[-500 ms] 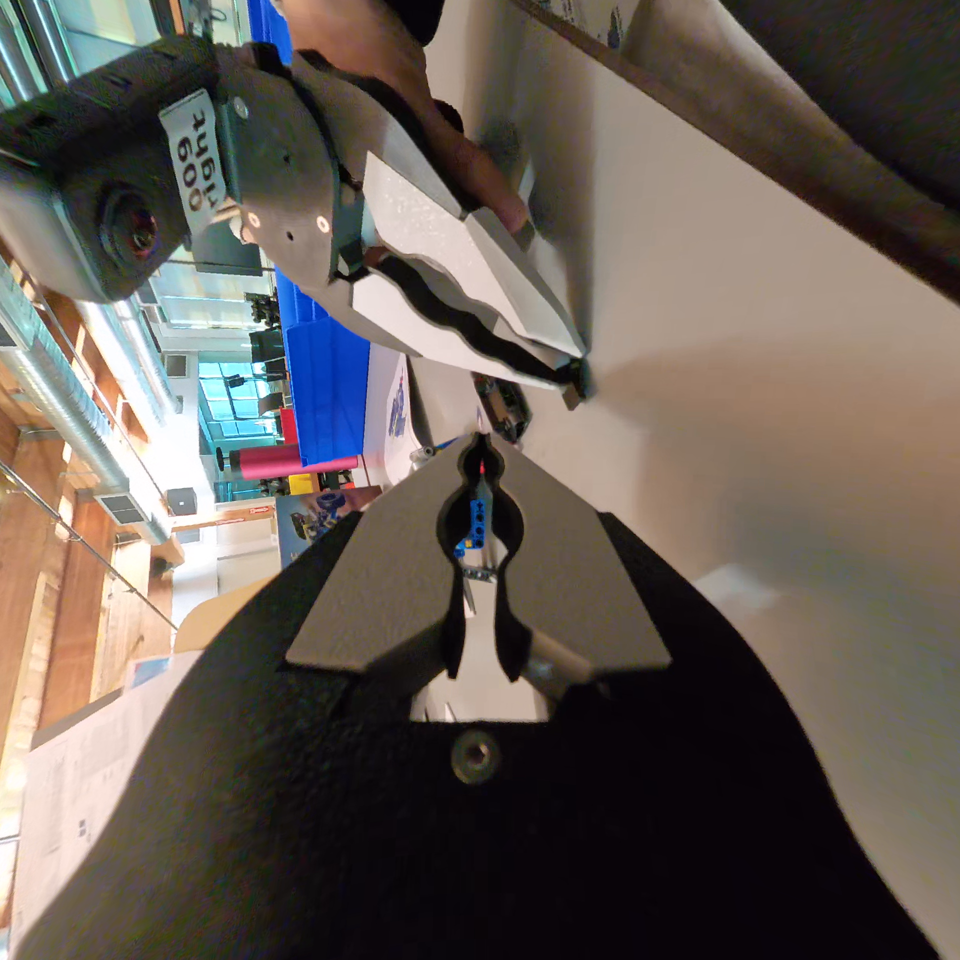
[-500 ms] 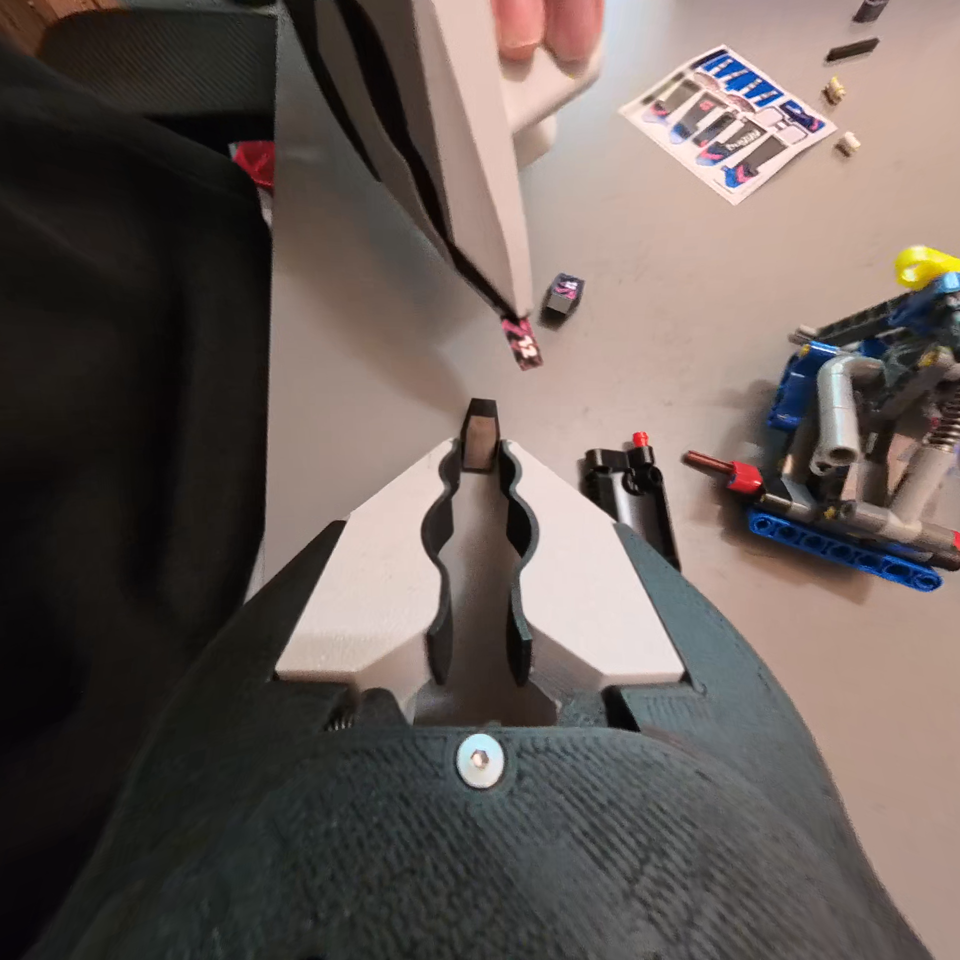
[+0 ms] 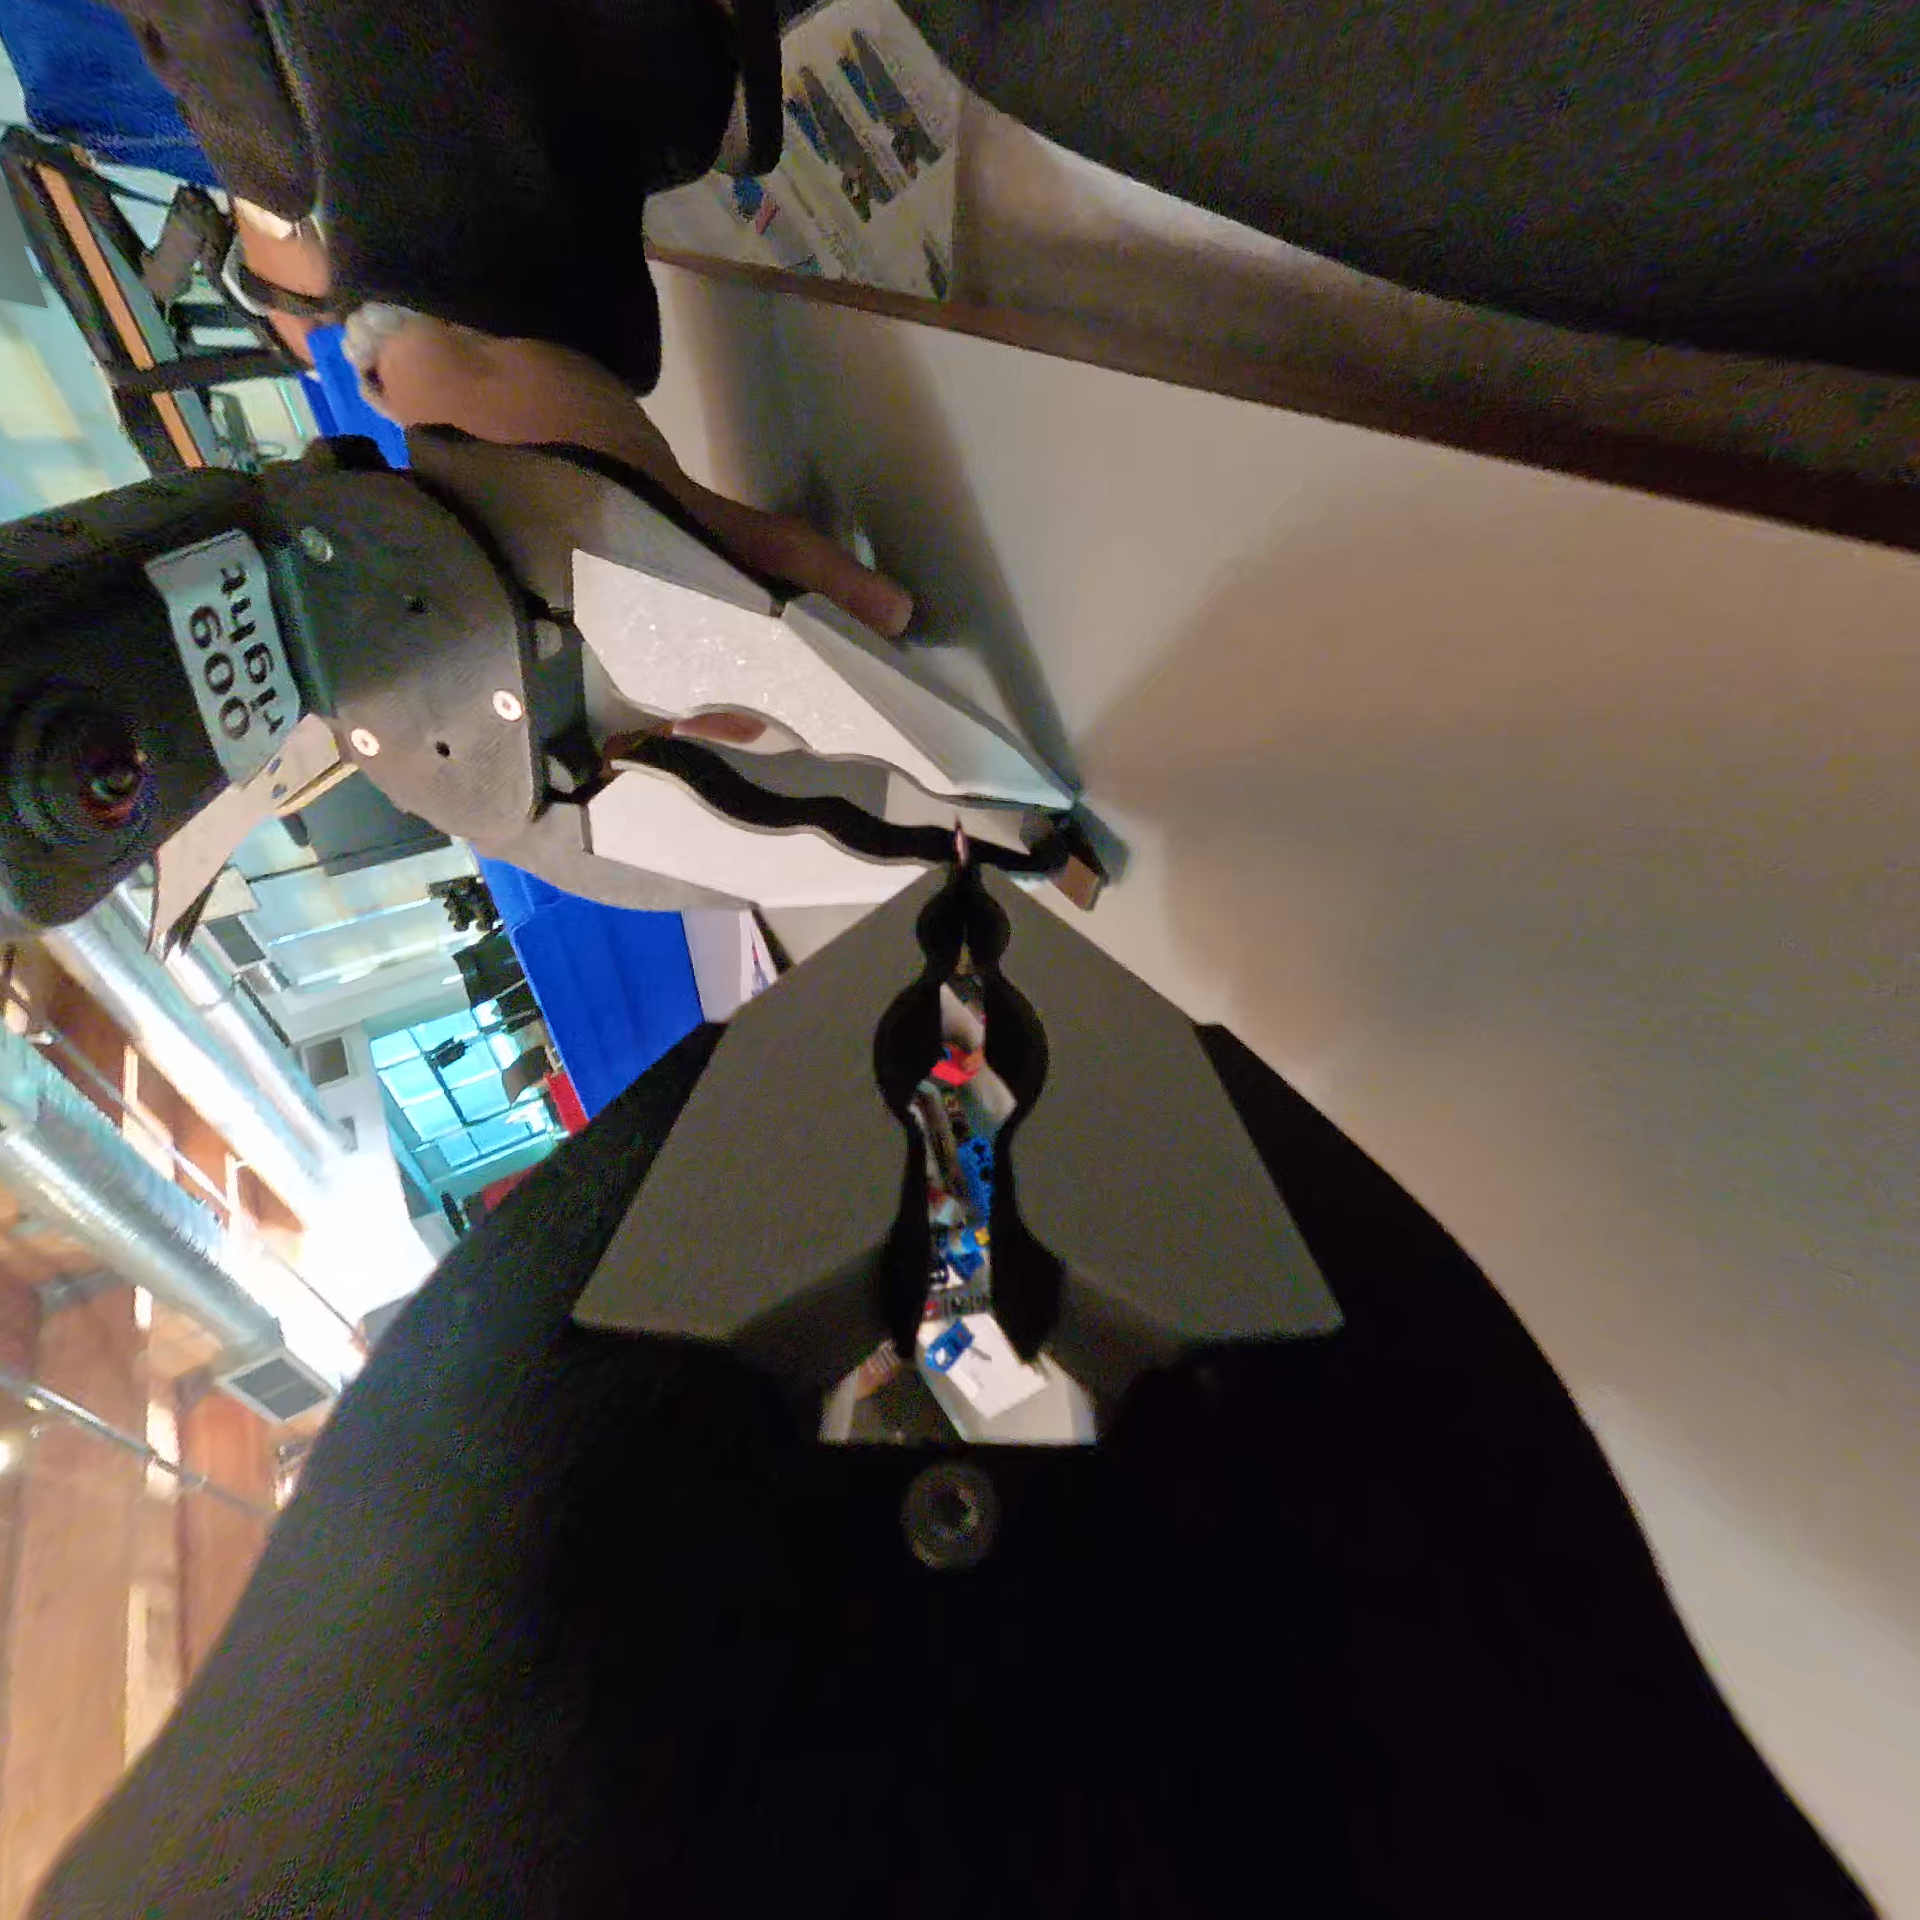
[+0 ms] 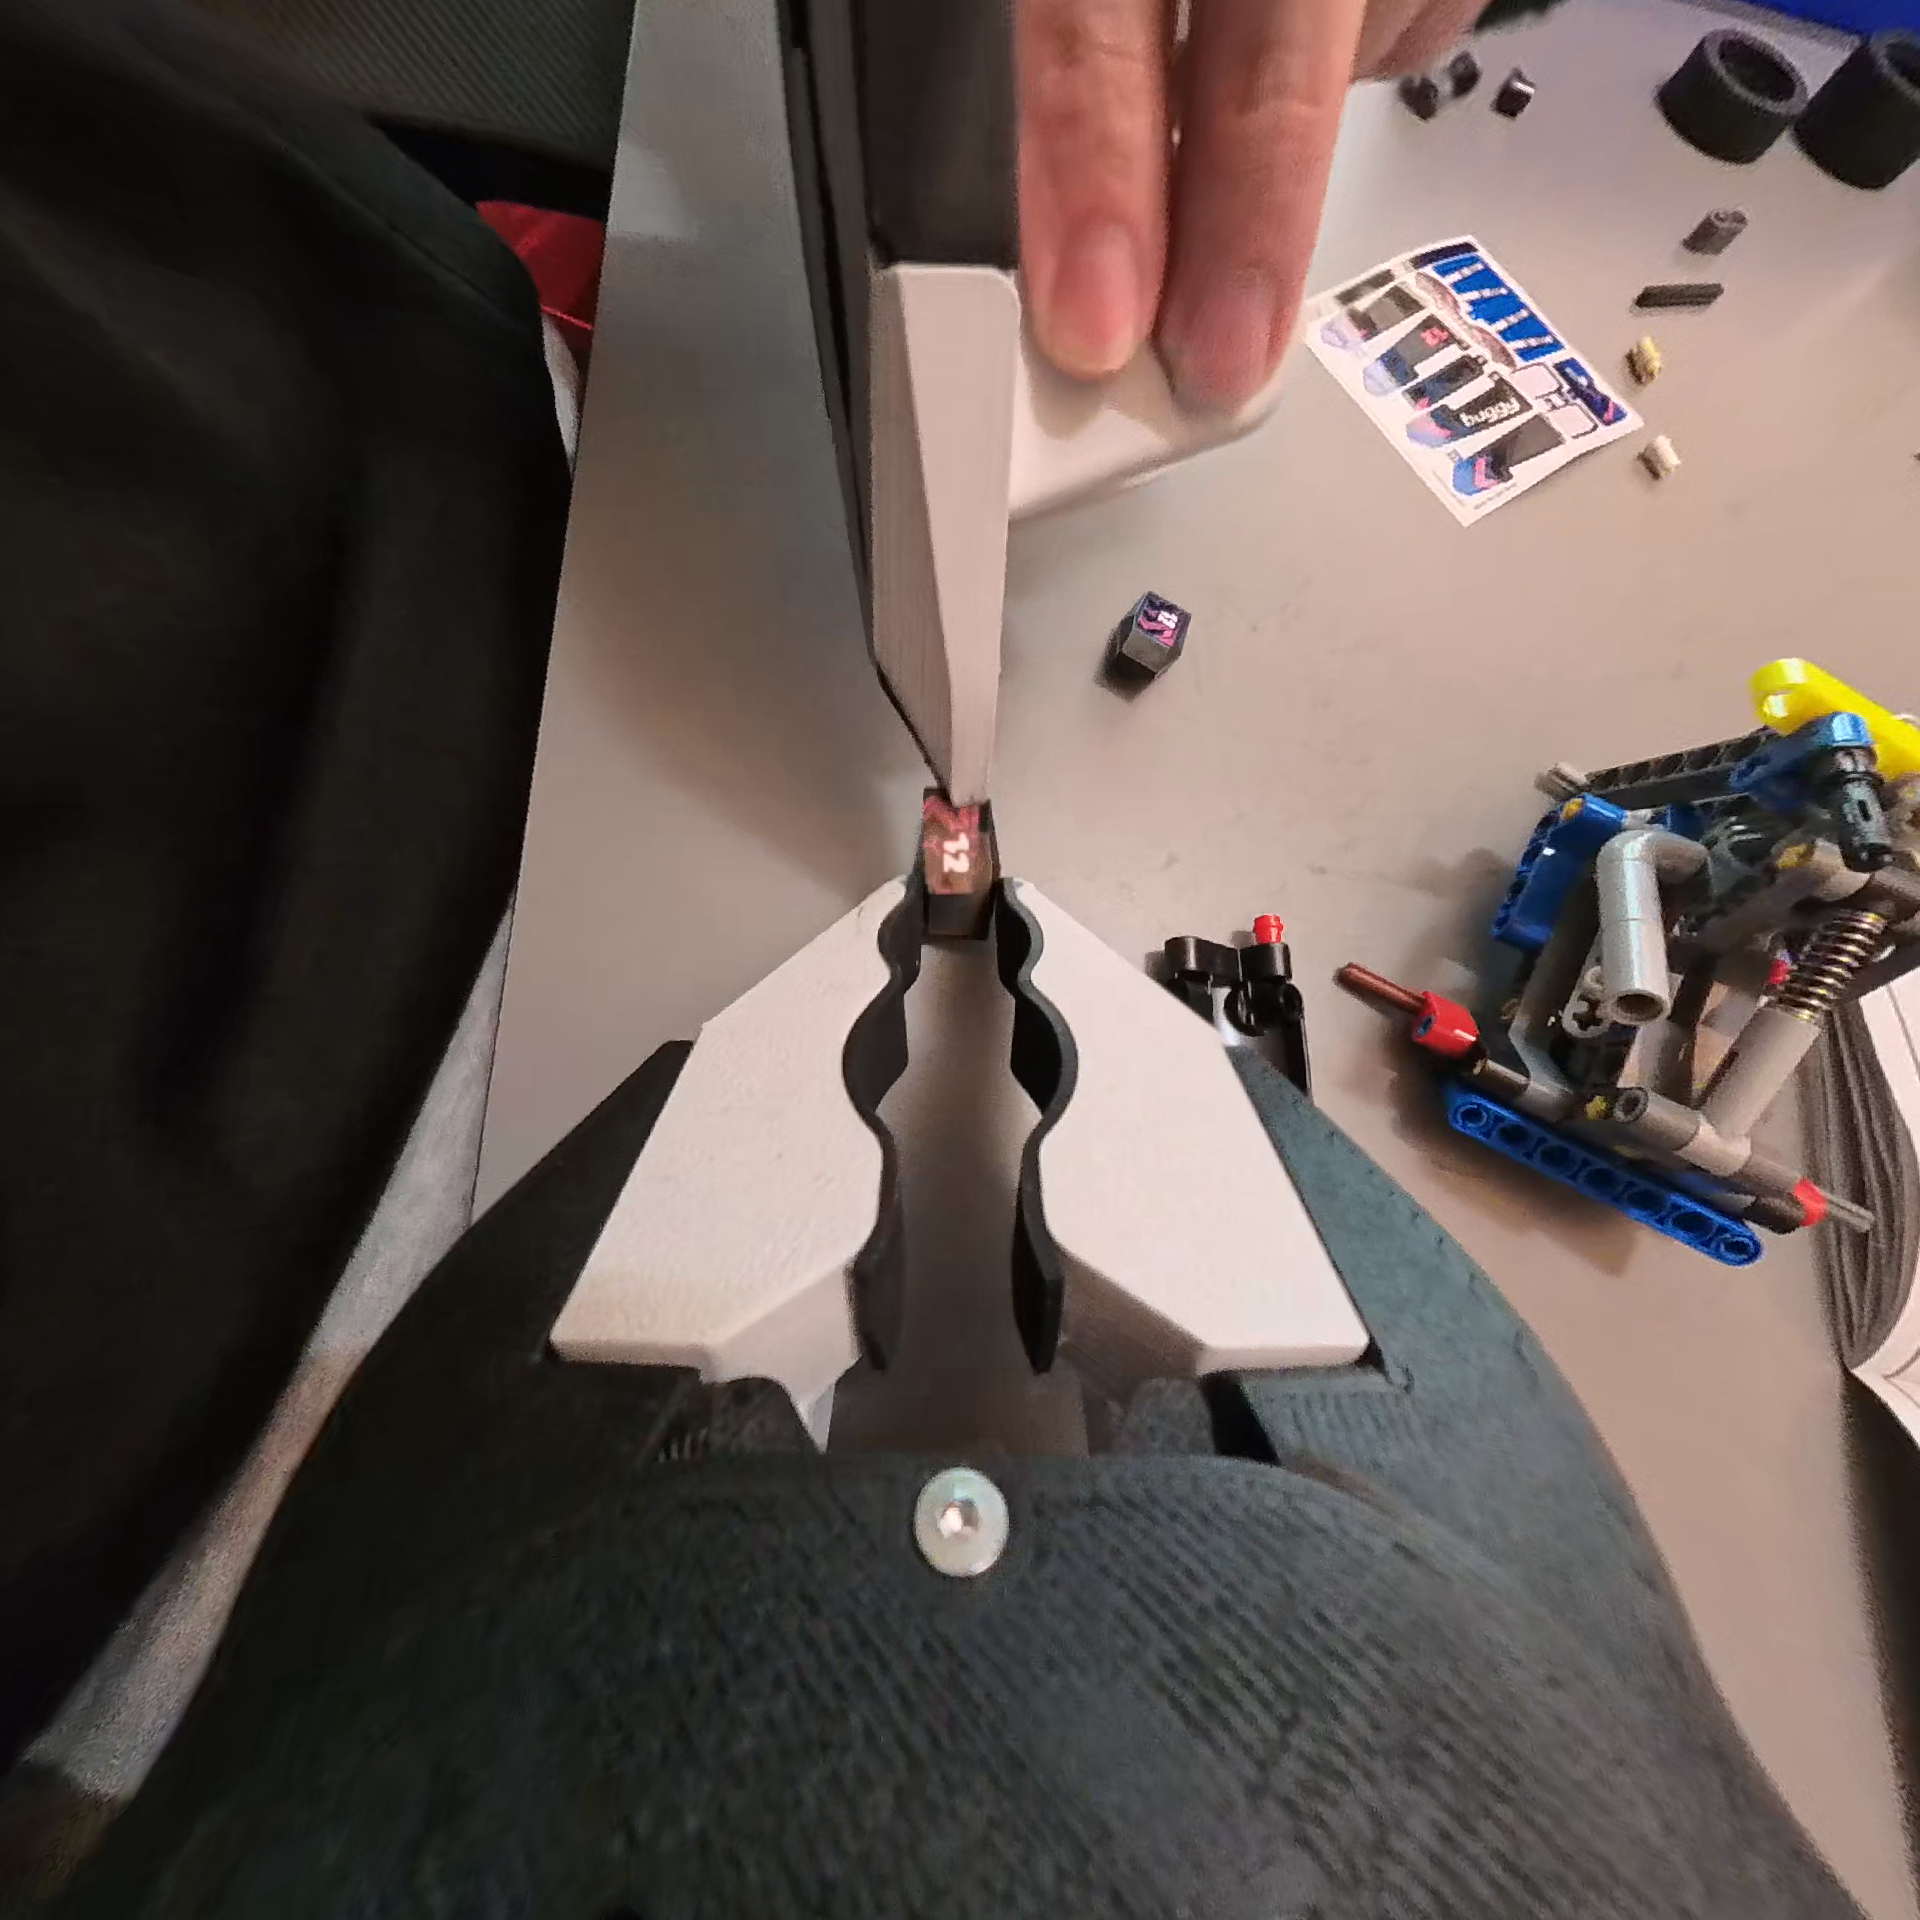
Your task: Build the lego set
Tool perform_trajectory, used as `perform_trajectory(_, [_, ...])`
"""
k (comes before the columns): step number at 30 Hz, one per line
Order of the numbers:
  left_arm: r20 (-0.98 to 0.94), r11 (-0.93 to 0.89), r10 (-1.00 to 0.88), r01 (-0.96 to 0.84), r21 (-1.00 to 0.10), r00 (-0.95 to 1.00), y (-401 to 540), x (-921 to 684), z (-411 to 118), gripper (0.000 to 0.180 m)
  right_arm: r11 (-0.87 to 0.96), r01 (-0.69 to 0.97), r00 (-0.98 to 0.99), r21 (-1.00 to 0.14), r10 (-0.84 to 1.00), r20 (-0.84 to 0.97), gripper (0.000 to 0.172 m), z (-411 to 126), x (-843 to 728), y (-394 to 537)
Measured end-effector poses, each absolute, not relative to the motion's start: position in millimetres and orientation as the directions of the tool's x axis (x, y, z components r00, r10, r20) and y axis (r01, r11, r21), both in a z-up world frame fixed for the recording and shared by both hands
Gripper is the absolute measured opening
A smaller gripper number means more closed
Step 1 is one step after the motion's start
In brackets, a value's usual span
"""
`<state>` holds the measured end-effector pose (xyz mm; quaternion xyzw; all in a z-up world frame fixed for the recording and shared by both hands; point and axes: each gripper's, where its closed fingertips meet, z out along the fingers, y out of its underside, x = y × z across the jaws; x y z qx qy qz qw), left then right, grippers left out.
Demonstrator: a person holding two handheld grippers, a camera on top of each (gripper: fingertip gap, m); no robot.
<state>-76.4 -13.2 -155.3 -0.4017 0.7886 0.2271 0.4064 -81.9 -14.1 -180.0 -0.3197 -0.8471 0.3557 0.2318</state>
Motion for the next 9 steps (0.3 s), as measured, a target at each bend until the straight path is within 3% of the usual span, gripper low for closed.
perform_trajectory(9, [-0.769, 0.611, -0.473, -0.789, 0.066, -0.430, -11.5, -79.0, -169.7, 0.000, 0.529, 0.391, -0.702, -0.754, 0.701, 0.128, 0.011, -180.5, -82.0, -14.1])
